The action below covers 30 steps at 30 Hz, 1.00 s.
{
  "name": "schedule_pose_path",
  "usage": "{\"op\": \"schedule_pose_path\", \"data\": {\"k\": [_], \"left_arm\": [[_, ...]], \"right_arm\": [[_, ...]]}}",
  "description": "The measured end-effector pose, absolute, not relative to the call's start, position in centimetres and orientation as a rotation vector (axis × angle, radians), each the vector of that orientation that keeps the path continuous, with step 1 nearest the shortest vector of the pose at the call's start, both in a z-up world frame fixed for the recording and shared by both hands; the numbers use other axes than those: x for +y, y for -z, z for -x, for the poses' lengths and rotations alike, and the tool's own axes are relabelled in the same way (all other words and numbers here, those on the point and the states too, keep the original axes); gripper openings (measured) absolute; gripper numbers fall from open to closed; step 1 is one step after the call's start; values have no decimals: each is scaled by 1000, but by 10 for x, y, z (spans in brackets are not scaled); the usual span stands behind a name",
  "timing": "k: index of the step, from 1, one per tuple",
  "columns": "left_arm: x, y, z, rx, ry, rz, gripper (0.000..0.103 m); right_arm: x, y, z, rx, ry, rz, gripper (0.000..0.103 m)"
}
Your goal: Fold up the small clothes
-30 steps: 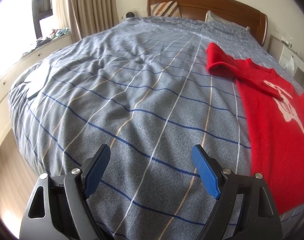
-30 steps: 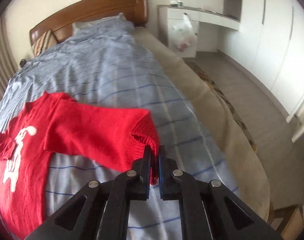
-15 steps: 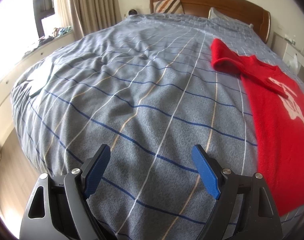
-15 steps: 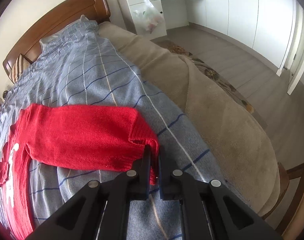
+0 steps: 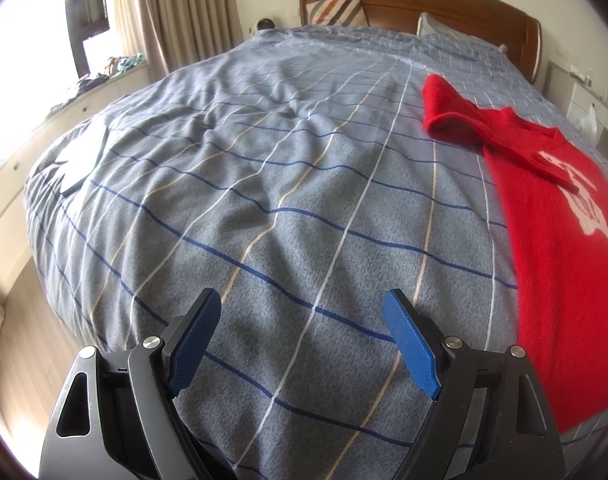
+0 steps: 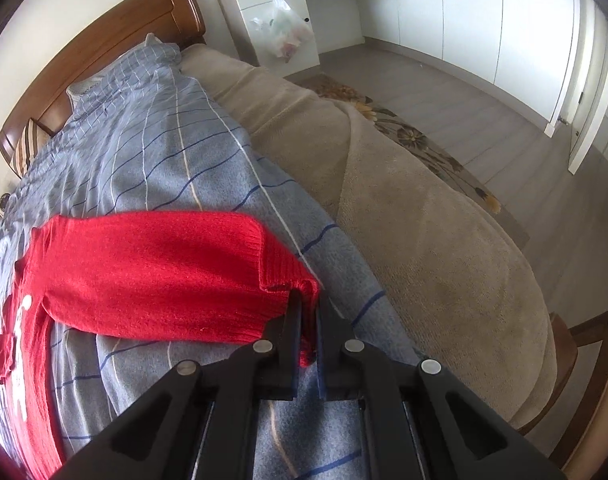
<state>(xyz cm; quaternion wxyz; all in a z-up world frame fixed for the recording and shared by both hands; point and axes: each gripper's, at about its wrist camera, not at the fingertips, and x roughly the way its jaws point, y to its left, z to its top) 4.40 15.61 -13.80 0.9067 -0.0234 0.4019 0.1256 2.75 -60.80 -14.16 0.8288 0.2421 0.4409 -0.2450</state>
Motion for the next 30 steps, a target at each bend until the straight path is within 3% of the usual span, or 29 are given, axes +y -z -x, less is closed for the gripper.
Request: {"op": "schedule_pose_path", "data": {"k": [7, 9, 11, 12, 17, 22, 25, 26, 28, 29, 30], "left_arm": [[133, 125, -45, 843, -190, -88, 85], [121, 101, -46, 799, -143, -153, 85], [108, 71, -55, 751, -60, -181, 85], [98, 56, -64, 730, -7, -191, 85], [7, 31, -126, 709, 332, -405, 87], [-82, 97, -186, 801, 499, -740, 80], [-104, 124, -212, 823, 474, -786, 78], [-104, 125, -218, 831, 482, -744, 70], [-96, 122, -234, 892, 500, -604, 15], [-87, 117, -239, 908, 479, -543, 4], [-75, 108, -242, 883, 465, -474, 3]], "right_arm": [[-610, 142, -26, 954, 513, -486, 6], [-611, 139, -21, 957, 517, -487, 16], [-609, 130, -11, 943, 570, -457, 46], [-605, 122, -4, 914, 589, -436, 49], [-572, 90, 23, 801, 526, -384, 51], [-519, 86, 37, 774, 375, -406, 52], [-475, 90, 44, 788, 277, -348, 52], [-461, 92, 47, 791, 251, -327, 52], [-434, 97, 55, 798, 200, -296, 52], [-424, 99, 59, 799, 181, -287, 52], [-414, 101, 63, 798, 161, -279, 52]]}}
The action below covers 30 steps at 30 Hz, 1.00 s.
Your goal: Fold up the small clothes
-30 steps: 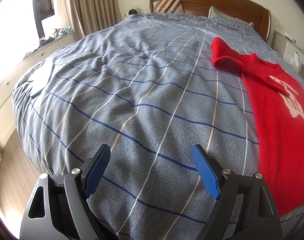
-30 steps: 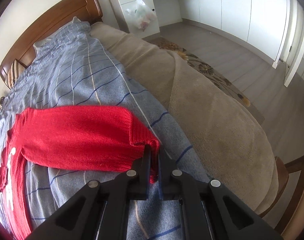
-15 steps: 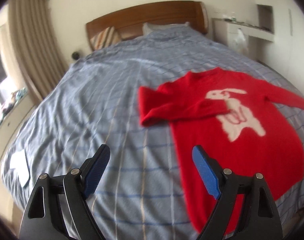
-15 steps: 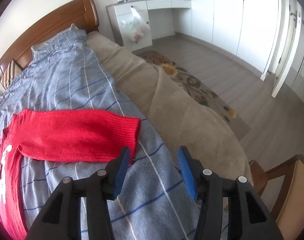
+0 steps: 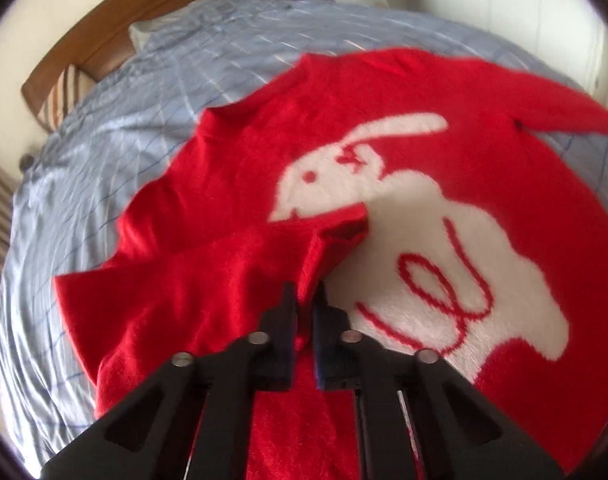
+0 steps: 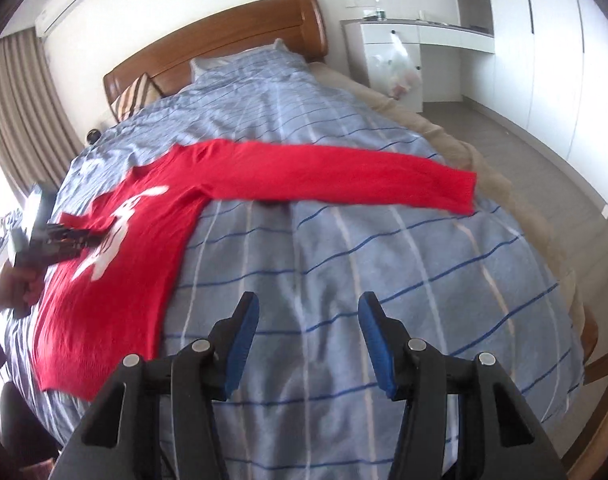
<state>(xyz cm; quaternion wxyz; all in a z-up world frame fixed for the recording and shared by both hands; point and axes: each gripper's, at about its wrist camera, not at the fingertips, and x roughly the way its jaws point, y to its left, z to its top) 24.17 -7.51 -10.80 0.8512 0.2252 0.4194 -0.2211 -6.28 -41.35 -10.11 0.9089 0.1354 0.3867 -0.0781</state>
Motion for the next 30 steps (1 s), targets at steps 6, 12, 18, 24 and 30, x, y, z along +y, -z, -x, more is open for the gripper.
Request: {"op": "schedule_pose_path", "data": {"k": [6, 12, 18, 24, 30], "left_arm": [[89, 45, -251, 788, 190, 32, 2], [266, 61, -233, 787, -295, 293, 2], [306, 120, -218, 895, -409, 347, 2], [306, 150, -205, 906, -412, 352, 3], [315, 152, -200, 877, -379, 407, 5]], "right_arm": [[-373, 101, 74, 747, 100, -236, 52], [-350, 105, 66, 723, 76, -214, 52], [-341, 118, 64, 755, 70, -215, 52], [-337, 126, 72, 766, 79, -201, 52], [-341, 128, 73, 763, 96, -212, 52]]}}
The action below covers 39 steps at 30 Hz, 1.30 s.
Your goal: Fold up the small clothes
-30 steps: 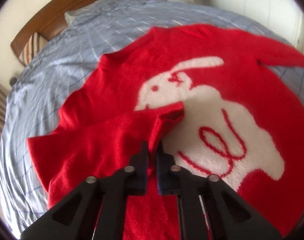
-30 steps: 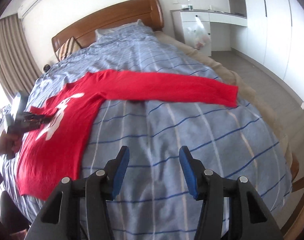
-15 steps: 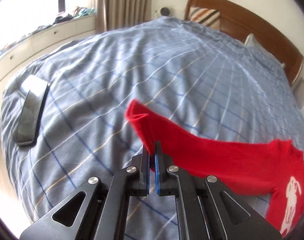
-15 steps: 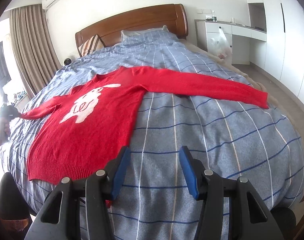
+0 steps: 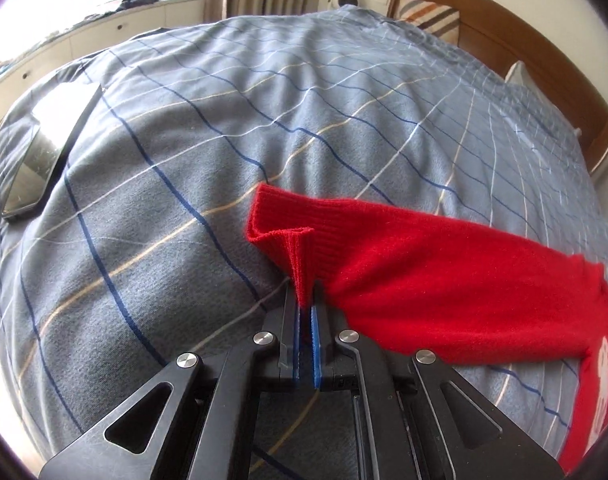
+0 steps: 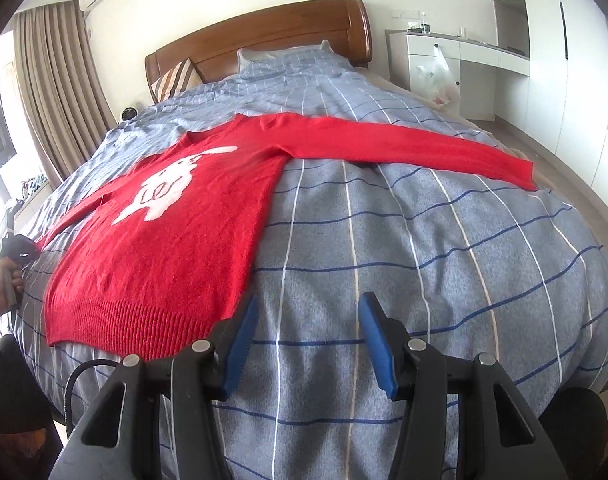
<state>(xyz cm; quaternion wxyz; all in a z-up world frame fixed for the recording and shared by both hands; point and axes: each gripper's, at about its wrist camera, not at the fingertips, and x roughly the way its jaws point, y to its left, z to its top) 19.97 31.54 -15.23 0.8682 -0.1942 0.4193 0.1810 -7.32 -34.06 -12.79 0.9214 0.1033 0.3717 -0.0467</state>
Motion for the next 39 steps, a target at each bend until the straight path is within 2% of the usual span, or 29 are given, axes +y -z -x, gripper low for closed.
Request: {"op": "schedule_pose_path", "data": {"k": [5, 7, 9, 12, 15, 20, 27, 34, 37, 39], "left_arm": [[321, 155, -195, 848, -352, 449, 8], [325, 153, -191, 844, -340, 468, 12], [325, 149, -185, 844, -336, 464, 24], [324, 140, -171, 840, -350, 424, 53], [323, 131, -152, 835, -377, 398, 67], [302, 114, -118, 823, -356, 368, 74], [214, 96, -95, 801, -89, 328, 87], [158, 136, -104, 886, 13, 350, 89], [144, 149, -99, 865, -16, 219, 90], [135, 150, -97, 863, -11, 133, 95]], "right_arm": [[-338, 129, 73, 759, 99, -198, 52], [-337, 128, 73, 755, 100, -195, 52], [-338, 128, 74, 750, 106, -199, 55], [-341, 128, 75, 748, 115, -212, 57], [-344, 129, 76, 747, 121, -225, 57], [-349, 127, 78, 724, 146, -233, 64], [-351, 127, 74, 717, 175, -230, 65], [-358, 128, 72, 712, 196, -239, 66], [-362, 129, 74, 708, 203, -253, 66], [-364, 130, 74, 708, 209, -261, 68]]}}
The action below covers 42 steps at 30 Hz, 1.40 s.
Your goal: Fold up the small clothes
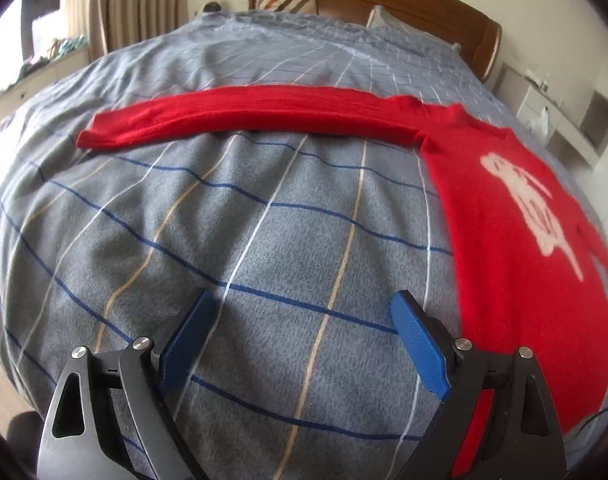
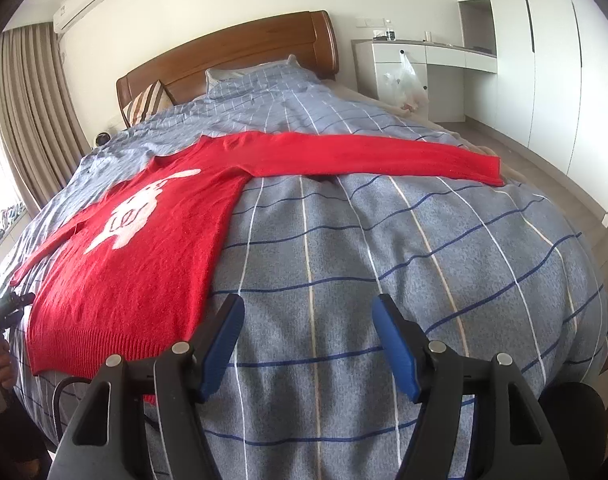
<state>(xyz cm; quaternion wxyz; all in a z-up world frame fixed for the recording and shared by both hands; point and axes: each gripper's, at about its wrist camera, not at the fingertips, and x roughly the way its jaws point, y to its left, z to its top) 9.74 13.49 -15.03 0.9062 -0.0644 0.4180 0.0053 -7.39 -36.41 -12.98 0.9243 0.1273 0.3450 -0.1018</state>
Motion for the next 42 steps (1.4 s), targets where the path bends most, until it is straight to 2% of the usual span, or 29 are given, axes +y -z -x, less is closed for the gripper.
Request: {"op": "schedule_pose_path", "data": {"k": [6, 22, 26, 31, 37, 39, 41, 42], "left_arm": [[136, 154, -98, 851, -3, 127, 102], [130, 152, -91, 859, -3, 92, 102], [136, 139, -79, 795, 7, 152, 102], [142, 126, -70, 710, -21, 169, 102], [148, 129, -74, 706, -64, 152, 102], [150, 132, -77, 717, -69, 158, 102], [152, 134, -79, 723, -76, 159, 102], [152, 135, -79, 725, -79, 160, 102]], "right_arm": [[-365, 133, 72, 715, 210, -267, 68], [-360, 132, 72, 721, 196, -248, 68], [-376, 117, 63, 703, 153, -295, 68], [-445, 96, 23, 655, 106, -563, 68], [-543, 145, 0, 647, 237, -1055, 68], [-566, 153, 1, 606, 301, -1091, 66], [-586, 162, 2, 567, 334, -1163, 56], [-594, 167, 1, 556, 338, -1204, 55]]}}
